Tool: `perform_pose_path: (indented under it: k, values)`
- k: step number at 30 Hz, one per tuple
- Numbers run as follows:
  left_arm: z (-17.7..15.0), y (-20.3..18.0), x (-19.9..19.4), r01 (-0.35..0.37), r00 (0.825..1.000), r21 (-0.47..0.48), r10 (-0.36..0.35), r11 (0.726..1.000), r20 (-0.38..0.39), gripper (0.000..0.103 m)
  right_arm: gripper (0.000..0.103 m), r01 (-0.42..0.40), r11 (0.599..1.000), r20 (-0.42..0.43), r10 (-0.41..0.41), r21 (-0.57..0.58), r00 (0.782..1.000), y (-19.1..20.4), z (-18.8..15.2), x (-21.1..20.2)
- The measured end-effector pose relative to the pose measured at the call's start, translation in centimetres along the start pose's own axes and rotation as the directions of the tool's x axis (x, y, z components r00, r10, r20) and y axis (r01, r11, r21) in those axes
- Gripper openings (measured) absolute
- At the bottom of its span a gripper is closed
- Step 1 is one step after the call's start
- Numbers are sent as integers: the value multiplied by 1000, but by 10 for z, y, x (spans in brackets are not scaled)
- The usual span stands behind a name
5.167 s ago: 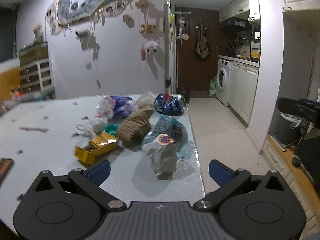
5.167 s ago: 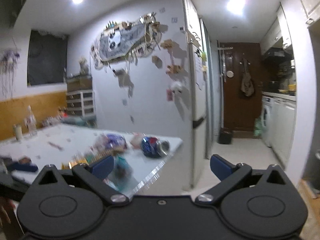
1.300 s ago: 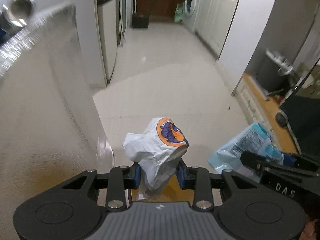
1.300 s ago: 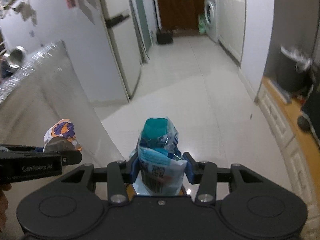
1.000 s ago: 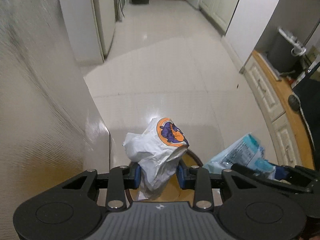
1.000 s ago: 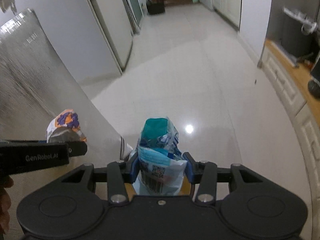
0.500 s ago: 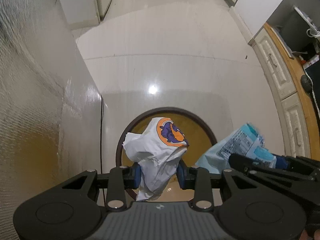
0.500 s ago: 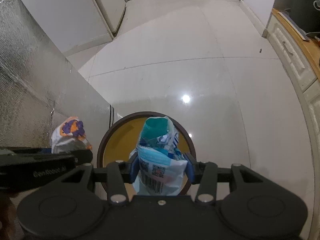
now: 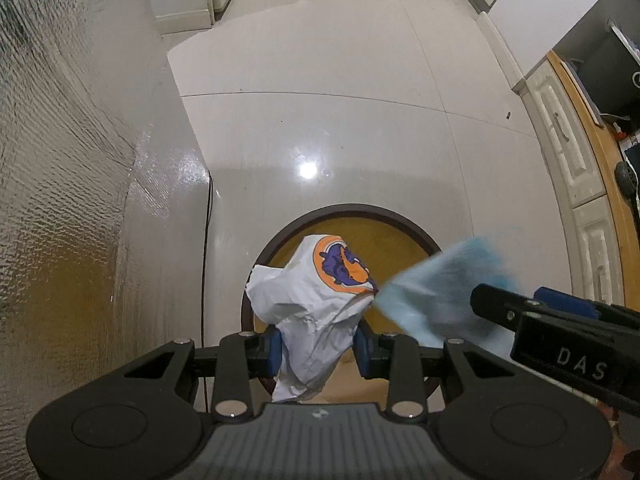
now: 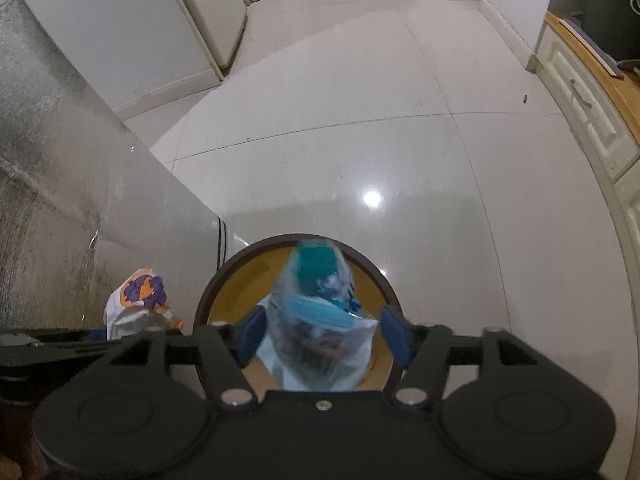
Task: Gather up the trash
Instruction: 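Open both tools over the bin, dropping both bags inside, then withdraw both tools from the bin back toward the counter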
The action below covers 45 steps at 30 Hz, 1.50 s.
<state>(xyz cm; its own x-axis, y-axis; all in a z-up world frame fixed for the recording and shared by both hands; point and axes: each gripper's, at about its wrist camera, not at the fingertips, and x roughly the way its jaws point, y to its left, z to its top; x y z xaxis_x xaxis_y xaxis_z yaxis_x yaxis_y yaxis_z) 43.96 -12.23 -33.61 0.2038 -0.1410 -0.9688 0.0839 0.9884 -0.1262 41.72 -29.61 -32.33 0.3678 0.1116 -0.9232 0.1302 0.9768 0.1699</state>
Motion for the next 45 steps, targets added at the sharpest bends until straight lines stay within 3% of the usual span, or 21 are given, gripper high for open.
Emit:
perform_pose_path:
  k: [6,11,12,14,17,26,29,33,45]
  values:
    - [0,-1,1,9,1000,2,-9,1000,4,37,78,13,1000,-32,-13,-10,999,-3,-1,5]
    - [2,-5,-2,29,999,9,-29,1000,33,39,78,29,999,-78,-31,-23,997,-7,-6,9]
    - [2,-5,-2,29,999,10,-30,1000,33,41,78,31,999,-81,-33,-25,996,-8,-7,9]
    - [0,-6,0,22,999,12,-22,1000,25,60,79,31,999,-87,-33,-24,996,-9,-8,8]
    - [-2,-8,3,-11,1000,28,10,1000,15,74,81,29,999,-90,-31,-29,995,-9,-11,6]
    - [-7,-3,9,-76,996,41,78,996,-34,95,88,41,999,-105,-44,-30,993,-15,-18,5]
    - [-11,1,10,-96,994,44,98,994,-50,98,99,50,998,-102,-53,-32,993,-15,-21,4]
    - [-14,6,9,-113,992,37,115,993,-61,103,103,66,996,-103,-72,-52,992,-14,-24,2]
    - [-25,18,-8,-169,982,45,172,985,-76,103,103,92,995,-96,-95,-32,991,-19,-39,-15]
